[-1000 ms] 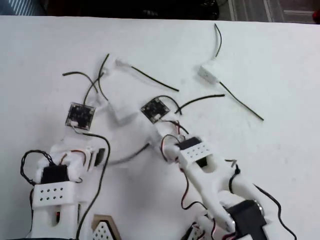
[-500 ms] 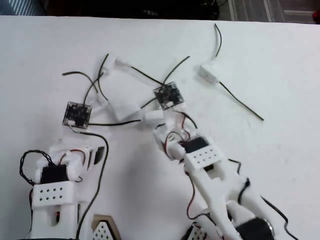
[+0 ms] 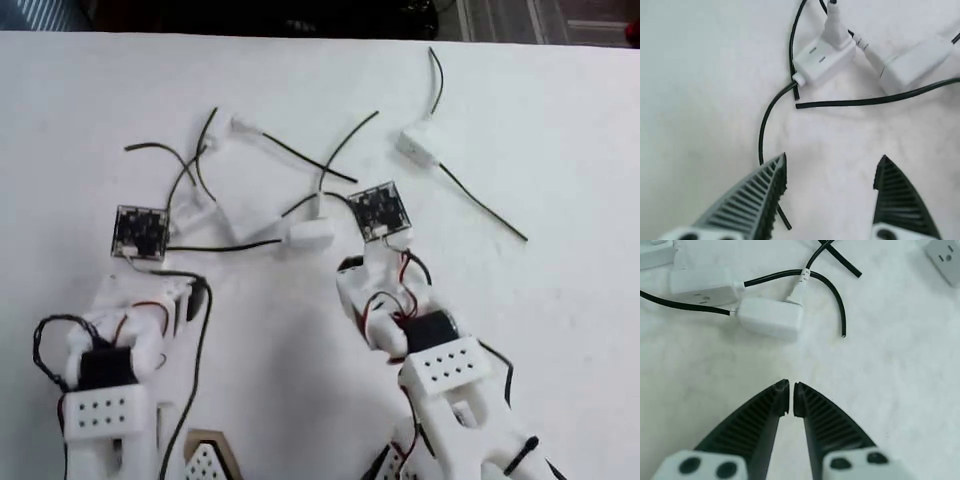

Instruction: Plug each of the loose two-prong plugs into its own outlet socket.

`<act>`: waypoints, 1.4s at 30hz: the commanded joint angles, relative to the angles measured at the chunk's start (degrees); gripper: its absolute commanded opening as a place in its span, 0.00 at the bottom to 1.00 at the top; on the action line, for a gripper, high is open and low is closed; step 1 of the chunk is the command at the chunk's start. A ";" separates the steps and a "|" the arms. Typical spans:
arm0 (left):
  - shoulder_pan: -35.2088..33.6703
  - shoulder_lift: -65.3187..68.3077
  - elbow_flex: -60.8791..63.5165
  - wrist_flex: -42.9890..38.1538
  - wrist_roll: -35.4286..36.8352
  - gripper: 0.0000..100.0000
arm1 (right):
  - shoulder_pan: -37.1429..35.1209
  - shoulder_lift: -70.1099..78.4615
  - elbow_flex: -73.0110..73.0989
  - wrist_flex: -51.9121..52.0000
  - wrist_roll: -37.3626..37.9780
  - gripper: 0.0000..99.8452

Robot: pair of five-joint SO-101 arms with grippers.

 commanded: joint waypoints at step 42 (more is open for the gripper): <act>7.25 -27.38 9.76 8.88 0.09 0.28 | 9.27 -52.09 19.43 22.11 -5.63 0.02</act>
